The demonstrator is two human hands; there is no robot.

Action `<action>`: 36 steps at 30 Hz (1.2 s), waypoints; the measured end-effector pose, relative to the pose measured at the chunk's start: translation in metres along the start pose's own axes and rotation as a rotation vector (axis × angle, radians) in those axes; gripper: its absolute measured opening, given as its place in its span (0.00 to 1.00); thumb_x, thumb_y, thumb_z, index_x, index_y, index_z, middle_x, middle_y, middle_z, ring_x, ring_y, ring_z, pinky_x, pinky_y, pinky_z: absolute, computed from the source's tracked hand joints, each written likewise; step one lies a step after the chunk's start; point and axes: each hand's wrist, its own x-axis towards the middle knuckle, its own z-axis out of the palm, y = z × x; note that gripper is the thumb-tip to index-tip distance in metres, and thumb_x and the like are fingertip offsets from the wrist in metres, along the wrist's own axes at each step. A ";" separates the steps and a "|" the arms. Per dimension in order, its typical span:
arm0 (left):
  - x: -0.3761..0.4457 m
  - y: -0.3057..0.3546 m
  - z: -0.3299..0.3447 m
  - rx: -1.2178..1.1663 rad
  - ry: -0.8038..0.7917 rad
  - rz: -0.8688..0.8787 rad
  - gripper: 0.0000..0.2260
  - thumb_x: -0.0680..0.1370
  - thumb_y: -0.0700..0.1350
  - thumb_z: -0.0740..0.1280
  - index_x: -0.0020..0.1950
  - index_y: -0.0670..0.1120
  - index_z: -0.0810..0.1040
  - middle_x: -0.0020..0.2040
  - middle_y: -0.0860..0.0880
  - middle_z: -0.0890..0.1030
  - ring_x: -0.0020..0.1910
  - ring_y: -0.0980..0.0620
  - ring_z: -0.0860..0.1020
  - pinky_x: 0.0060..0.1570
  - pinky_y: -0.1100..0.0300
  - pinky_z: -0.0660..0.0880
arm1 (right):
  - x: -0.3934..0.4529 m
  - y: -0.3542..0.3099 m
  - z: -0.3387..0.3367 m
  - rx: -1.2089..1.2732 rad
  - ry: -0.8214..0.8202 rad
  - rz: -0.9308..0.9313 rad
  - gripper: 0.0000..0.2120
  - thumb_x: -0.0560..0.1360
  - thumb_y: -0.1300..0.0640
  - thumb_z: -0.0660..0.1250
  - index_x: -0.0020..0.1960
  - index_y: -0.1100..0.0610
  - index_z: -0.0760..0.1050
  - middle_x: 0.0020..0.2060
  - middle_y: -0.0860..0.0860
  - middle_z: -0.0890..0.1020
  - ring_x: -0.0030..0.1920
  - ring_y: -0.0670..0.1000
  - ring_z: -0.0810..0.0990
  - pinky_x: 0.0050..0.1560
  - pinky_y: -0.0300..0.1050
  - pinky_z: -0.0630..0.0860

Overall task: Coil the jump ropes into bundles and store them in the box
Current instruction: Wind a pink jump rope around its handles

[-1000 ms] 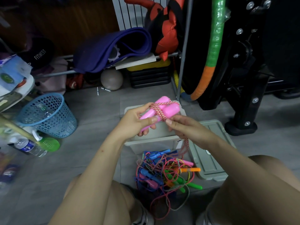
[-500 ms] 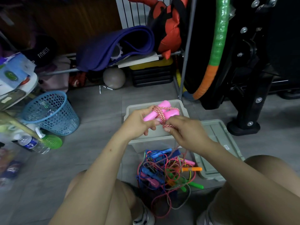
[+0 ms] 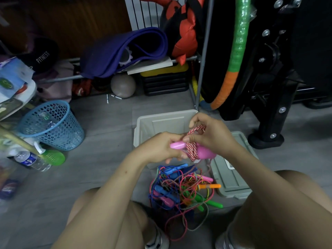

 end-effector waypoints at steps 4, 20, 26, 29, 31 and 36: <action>-0.002 0.000 0.001 0.011 -0.011 -0.015 0.06 0.72 0.38 0.72 0.46 0.45 0.78 0.23 0.59 0.76 0.22 0.57 0.69 0.25 0.68 0.64 | 0.003 0.001 -0.005 0.393 -0.161 0.055 0.15 0.63 0.60 0.78 0.37 0.52 0.71 0.28 0.45 0.73 0.28 0.42 0.69 0.31 0.35 0.67; -0.003 -0.003 0.002 -0.150 0.104 0.063 0.36 0.71 0.40 0.74 0.71 0.61 0.61 0.34 0.50 0.83 0.26 0.52 0.76 0.28 0.68 0.69 | 0.000 0.001 -0.008 0.873 -0.242 0.348 0.12 0.67 0.53 0.69 0.46 0.59 0.81 0.35 0.53 0.83 0.34 0.49 0.80 0.36 0.40 0.78; -0.005 -0.003 0.002 -0.177 0.103 0.136 0.34 0.72 0.38 0.73 0.65 0.70 0.65 0.37 0.50 0.81 0.30 0.48 0.78 0.34 0.66 0.73 | 0.003 0.007 -0.006 0.910 -0.240 0.392 0.03 0.73 0.58 0.64 0.45 0.57 0.75 0.35 0.50 0.81 0.34 0.46 0.79 0.37 0.39 0.76; -0.008 0.001 0.001 -0.186 0.086 0.140 0.32 0.73 0.37 0.71 0.68 0.66 0.67 0.35 0.59 0.80 0.28 0.52 0.74 0.28 0.73 0.67 | 0.003 0.008 -0.007 0.919 -0.290 0.348 0.06 0.72 0.58 0.64 0.47 0.58 0.76 0.37 0.51 0.81 0.35 0.46 0.80 0.37 0.39 0.77; -0.009 0.002 0.000 -0.200 0.087 0.149 0.30 0.74 0.37 0.71 0.68 0.63 0.68 0.41 0.63 0.81 0.30 0.51 0.74 0.28 0.73 0.67 | 0.004 0.008 -0.009 0.929 -0.311 0.341 0.08 0.69 0.55 0.64 0.46 0.57 0.77 0.37 0.49 0.82 0.36 0.46 0.80 0.37 0.38 0.77; -0.006 -0.004 -0.003 -0.268 0.113 0.128 0.29 0.73 0.37 0.71 0.67 0.61 0.70 0.34 0.56 0.81 0.27 0.52 0.73 0.25 0.69 0.65 | 0.004 0.009 -0.012 0.924 -0.309 0.327 0.11 0.72 0.51 0.66 0.49 0.56 0.77 0.43 0.52 0.83 0.43 0.51 0.81 0.43 0.42 0.79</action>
